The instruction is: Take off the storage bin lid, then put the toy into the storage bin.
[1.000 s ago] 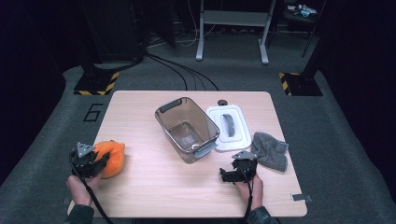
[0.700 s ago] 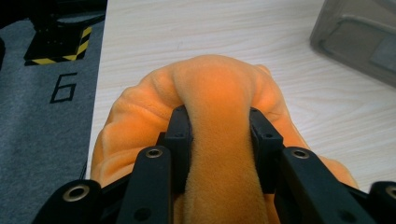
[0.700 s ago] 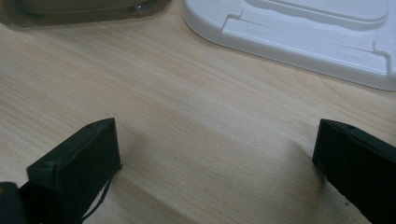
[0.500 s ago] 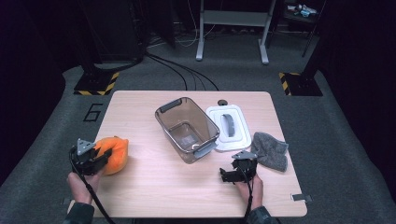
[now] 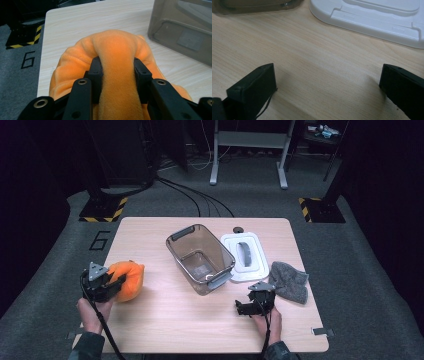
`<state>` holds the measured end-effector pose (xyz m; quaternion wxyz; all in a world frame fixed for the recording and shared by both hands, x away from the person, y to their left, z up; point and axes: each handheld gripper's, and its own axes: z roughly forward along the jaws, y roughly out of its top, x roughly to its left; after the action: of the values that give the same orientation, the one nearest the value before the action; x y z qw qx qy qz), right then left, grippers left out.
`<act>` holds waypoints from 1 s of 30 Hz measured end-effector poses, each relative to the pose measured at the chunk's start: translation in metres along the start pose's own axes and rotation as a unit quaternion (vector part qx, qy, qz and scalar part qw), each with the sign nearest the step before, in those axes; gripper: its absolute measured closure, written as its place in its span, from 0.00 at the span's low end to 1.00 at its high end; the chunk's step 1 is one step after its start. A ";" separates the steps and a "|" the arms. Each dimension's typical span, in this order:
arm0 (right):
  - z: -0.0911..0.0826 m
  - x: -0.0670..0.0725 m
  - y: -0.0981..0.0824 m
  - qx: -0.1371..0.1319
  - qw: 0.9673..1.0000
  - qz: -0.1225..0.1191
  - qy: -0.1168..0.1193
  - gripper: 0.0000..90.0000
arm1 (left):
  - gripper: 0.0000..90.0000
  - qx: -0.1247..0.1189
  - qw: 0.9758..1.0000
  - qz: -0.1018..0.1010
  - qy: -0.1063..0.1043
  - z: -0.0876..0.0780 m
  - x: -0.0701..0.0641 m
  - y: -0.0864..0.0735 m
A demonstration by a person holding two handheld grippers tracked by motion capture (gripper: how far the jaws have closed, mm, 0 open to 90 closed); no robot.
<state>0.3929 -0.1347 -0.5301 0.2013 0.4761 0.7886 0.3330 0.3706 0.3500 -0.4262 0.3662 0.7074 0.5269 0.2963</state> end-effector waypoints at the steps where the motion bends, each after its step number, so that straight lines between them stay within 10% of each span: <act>1: 0.000 0.000 0.000 0.000 1.000 0.000 0.000 0.00 | 0.74 0.001 1.000 0.001 0.000 0.000 -0.001 0.002; 30: 0.000 0.000 0.000 -0.001 1.000 -0.001 0.000 0.00 | 0.74 -0.032 0.999 0.032 -0.006 0.001 -0.014 0.070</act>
<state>0.3929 -0.1347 -0.5301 0.2018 0.4752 0.7889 0.3332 0.4042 0.3241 -0.3689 0.3822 0.7139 0.4919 0.3199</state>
